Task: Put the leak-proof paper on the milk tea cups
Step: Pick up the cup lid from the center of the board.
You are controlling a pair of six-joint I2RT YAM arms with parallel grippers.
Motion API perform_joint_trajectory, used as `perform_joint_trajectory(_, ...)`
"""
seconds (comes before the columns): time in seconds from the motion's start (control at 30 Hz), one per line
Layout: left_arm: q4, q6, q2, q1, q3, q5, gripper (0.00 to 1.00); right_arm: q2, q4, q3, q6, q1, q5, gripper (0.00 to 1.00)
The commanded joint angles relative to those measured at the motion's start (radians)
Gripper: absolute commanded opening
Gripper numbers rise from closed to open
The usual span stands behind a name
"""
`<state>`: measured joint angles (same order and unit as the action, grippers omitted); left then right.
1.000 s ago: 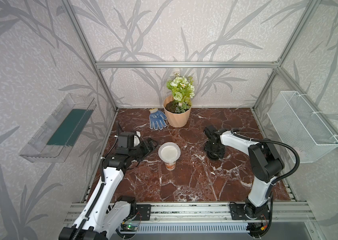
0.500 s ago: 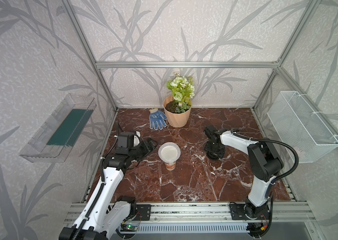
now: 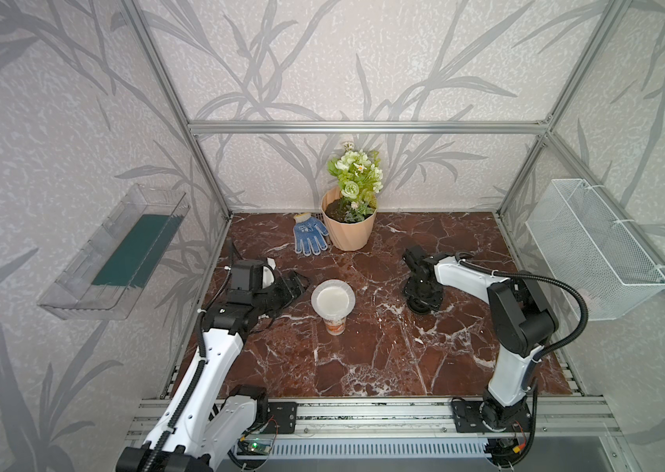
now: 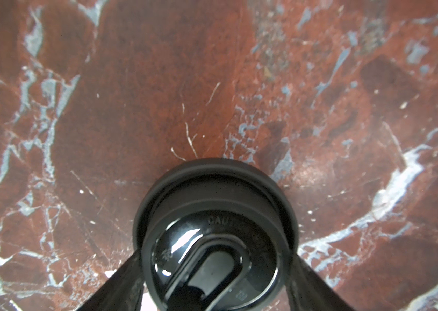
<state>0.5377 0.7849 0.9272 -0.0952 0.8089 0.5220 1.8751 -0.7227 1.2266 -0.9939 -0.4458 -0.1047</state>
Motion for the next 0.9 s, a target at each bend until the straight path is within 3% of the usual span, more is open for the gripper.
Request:
perform_joint_trajectory(0.0, -0.002, -0.012, -0.007, 0.008, 0.003, 0.005, 0.86, 0.019, -0.009, -0.016, -0.002, 0.006, -0.018, 0.75)
perform_joint_trajectory(0.37, -0.016, -0.014, 0.006, 0.016, -0.027, 0.003, 0.86, -0.048, -0.024, -0.027, 0.049, 0.005, -0.016, 0.69)
perform_joint_trajectory(0.67, -0.123, 0.026, 0.060, 0.141, -0.164, 0.008, 0.84, -0.203, -0.077, -0.057, 0.163, 0.005, -0.006, 0.68)
perform_joint_trajectory(0.87, -0.241, 0.028, 0.192, 0.141, -0.230, 0.122, 0.78, -0.298, -0.109, -0.085, 0.219, -0.001, 0.013, 0.68)
